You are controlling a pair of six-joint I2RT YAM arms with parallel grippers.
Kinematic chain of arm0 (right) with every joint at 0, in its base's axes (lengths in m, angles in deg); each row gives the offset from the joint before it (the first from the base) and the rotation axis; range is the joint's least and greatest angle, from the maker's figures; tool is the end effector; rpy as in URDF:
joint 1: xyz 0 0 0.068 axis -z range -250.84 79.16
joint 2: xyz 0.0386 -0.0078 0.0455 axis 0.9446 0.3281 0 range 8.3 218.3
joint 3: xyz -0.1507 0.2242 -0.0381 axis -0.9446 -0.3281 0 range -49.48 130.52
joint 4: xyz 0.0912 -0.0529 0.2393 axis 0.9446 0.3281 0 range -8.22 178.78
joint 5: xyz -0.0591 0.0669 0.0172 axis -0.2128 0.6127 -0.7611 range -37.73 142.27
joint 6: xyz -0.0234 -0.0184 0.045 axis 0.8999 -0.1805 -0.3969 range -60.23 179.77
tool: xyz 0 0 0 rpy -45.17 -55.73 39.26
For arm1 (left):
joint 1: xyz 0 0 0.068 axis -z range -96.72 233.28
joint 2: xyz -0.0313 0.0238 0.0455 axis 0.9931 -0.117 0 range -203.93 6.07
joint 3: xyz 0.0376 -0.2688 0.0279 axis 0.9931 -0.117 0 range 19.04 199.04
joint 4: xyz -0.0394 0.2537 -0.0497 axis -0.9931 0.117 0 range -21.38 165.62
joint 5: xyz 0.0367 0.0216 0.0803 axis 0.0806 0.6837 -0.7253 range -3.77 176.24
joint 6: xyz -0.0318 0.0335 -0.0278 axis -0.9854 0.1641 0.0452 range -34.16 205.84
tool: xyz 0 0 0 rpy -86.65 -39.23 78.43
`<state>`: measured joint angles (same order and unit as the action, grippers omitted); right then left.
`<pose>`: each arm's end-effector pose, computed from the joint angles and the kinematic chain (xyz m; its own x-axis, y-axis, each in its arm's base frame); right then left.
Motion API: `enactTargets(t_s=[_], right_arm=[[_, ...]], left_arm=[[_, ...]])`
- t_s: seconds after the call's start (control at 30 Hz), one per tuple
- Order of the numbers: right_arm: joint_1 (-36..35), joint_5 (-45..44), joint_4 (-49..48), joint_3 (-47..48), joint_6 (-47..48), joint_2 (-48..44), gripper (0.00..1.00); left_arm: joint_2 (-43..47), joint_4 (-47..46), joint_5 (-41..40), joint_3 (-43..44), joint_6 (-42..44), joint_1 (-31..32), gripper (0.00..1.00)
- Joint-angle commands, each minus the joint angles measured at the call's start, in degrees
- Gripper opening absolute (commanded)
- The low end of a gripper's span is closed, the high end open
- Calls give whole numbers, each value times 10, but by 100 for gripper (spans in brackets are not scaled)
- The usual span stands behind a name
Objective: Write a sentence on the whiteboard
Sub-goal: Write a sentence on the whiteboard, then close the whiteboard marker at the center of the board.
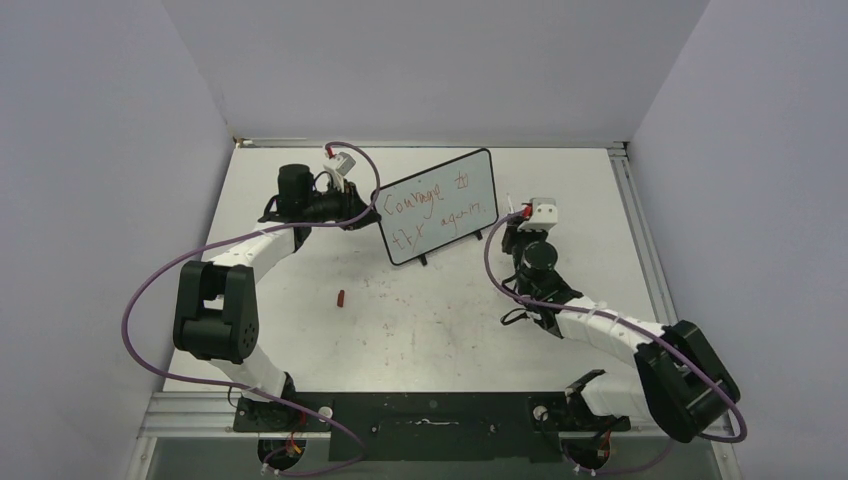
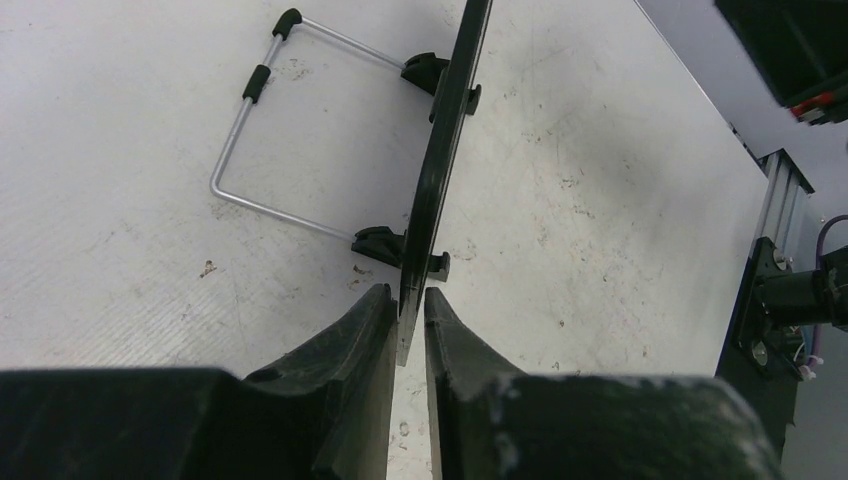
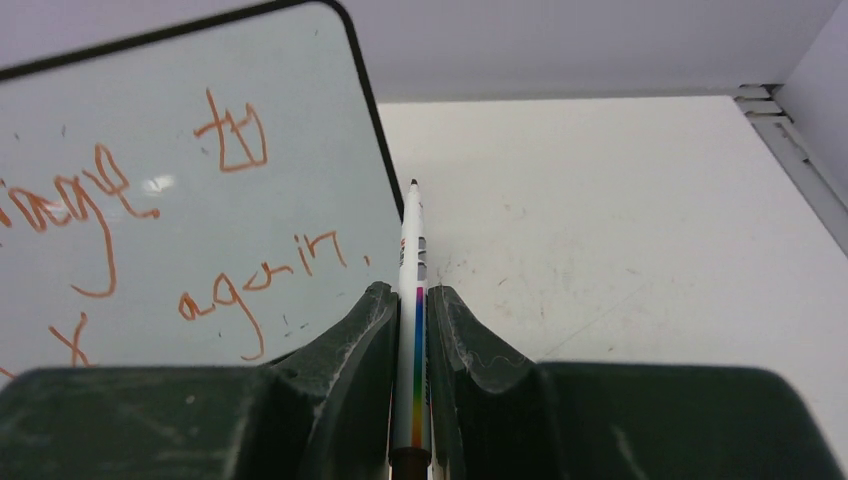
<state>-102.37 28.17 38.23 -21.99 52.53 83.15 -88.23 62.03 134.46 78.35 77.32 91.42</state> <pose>0.2356 0.1275 0.2216 -0.0726 0.0905 -0.9932 -0.1217 0.9876 0.0989 0.3534 -0.0774 0.2389 -0.5758 -0.0174 -0.8174 0.6658 0.5702 -0.4811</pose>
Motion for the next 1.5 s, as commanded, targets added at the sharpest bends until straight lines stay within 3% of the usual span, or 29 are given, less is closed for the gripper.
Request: enactTargets(t_s=[0.0,0.33,0.53,0.67,0.9,1.0,1.13,1.47], right_arm=[[0,-36,52,-16,-14,-87,5],[-2,-40,128,-22,-17,-200,5],[-3,5,200,4,-26,-237,5],[-3,35,250,9,-38,-277,5],[-4,107,312,1,-61,-349,5],[-4,141,316,-7,-79,-368,5],[-5,152,327,-4,-95,-381,5],[-4,134,361,-8,-91,-451,10]], left_arm=[[16,-2,9,20,-3,-2,18],[38,4,-2,1,-3,-1,54],[97,48,-67,-39,12,-1,63],[157,115,-134,-71,21,-1,65],[273,236,-328,-138,8,-4,68],[296,274,-367,-161,-5,-4,70],[264,302,-382,-160,-30,-4,70],[162,319,-394,-136,-45,0,53]])
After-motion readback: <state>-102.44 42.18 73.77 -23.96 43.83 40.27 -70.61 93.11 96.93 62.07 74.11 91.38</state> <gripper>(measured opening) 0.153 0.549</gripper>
